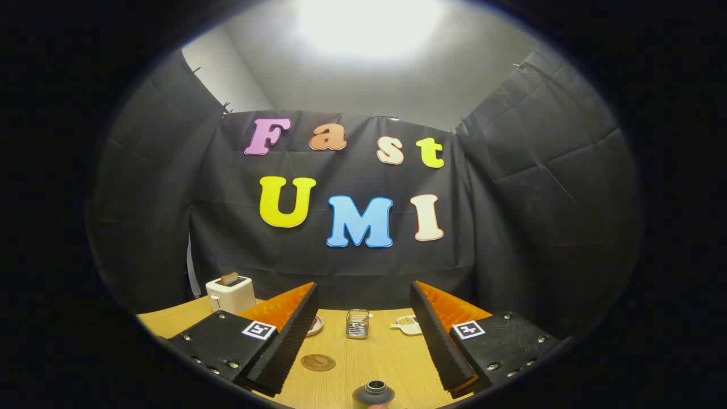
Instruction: Take the bottle from table, then pour the juice into the cup, finally place the bottle on the coaster
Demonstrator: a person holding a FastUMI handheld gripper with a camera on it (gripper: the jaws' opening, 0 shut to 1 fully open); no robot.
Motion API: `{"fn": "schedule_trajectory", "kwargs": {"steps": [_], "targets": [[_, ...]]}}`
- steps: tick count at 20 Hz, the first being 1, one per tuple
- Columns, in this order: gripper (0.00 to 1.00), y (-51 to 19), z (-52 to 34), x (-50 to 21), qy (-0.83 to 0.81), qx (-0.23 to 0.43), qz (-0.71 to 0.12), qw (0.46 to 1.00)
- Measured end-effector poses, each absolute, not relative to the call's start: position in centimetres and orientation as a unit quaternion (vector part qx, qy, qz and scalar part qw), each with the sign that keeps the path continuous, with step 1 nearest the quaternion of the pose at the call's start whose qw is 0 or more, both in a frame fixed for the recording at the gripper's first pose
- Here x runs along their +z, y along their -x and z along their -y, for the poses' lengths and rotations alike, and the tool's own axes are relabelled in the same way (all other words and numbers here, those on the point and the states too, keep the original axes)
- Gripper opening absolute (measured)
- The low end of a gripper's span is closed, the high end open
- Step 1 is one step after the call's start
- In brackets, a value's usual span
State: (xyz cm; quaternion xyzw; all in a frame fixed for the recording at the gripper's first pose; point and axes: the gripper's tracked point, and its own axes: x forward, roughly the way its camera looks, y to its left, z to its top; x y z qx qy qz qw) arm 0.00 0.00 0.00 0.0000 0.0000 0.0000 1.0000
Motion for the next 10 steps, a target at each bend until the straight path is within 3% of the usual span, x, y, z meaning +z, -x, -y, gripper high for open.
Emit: {"fn": "schedule_trajectory", "kwargs": {"steps": [10], "targets": [[0.97,-1.9,0.5,1.1,-0.006,-0.005,0.008,1.000]]}}
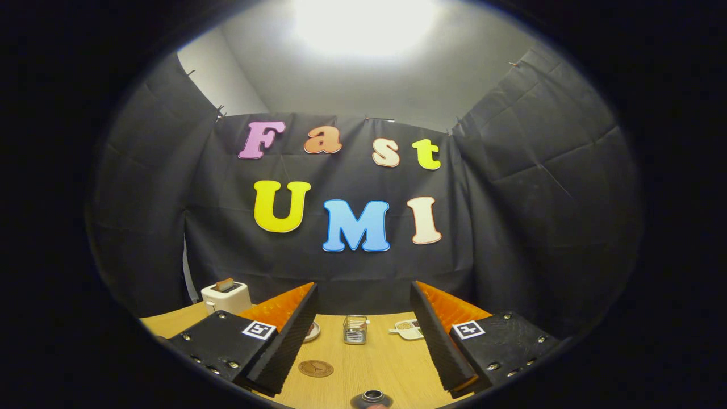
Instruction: Take the bottle from table, then pour the juice into the cup, finally place the bottle on the coaster
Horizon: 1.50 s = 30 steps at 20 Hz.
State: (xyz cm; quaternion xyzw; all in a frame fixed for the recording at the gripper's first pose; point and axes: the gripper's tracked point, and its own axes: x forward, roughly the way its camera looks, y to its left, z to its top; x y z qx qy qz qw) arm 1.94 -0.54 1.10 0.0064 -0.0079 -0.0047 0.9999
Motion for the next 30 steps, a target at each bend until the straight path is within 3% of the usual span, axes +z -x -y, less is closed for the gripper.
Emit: {"fn": "schedule_trajectory", "kwargs": {"steps": [14,30], "targets": [[0.97,-1.5,-0.5,-0.4,0.007,0.022,0.009,1.000],[0.97,0.3,1.1,-7.9,-0.019,0.024,-0.037,0.999]]}}
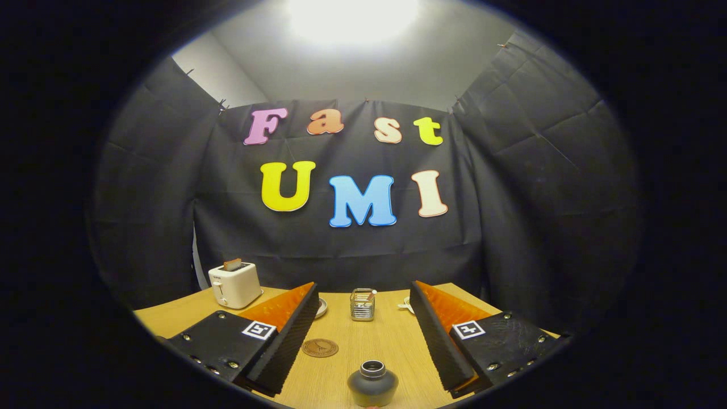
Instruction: Take the bottle from table, then pour the juice into the cup, finally place the bottle on the coaster
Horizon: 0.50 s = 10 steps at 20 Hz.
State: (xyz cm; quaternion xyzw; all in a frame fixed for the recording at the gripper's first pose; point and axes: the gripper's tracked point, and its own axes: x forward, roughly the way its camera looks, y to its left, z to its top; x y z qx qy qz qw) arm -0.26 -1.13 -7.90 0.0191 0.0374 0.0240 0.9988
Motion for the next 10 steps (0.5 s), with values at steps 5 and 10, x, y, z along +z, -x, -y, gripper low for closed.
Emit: {"fn": "schedule_trajectory", "kwargs": {"steps": [5,10], "targets": [[0.97,0.7,1.3,-11.1,-0.015,0.034,-0.067,0.997],[0.97,0.8,1.5,-13.9,-0.004,0.042,-0.100,0.994]]}}
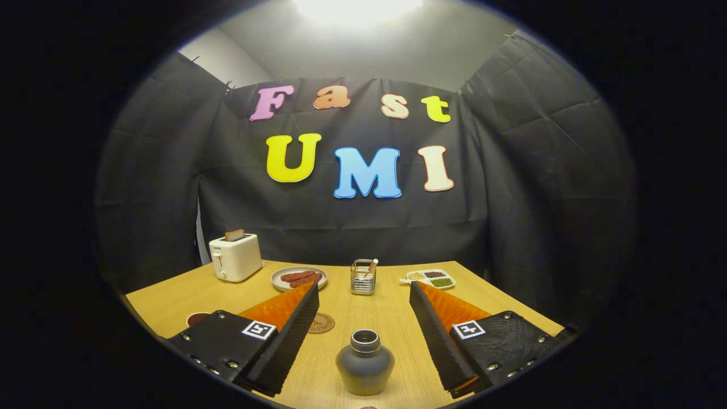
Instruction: Take the bottle from table, then pour the juice into the cup, finally place the bottle on the coaster
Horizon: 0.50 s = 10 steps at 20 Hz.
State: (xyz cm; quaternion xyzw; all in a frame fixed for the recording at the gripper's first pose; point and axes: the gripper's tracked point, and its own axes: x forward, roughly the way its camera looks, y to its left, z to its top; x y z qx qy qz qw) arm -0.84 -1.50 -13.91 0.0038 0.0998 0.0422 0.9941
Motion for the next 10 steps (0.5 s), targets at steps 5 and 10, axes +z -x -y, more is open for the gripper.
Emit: {"fn": "schedule_trajectory", "kwargs": {"steps": [5,10], "targets": [[0.98,1.0,1.5,-16.7,-0.004,0.047,-0.129,0.990],[0.98,1.7,1.5,-19.8,-0.004,0.055,-0.162,0.985]]}}
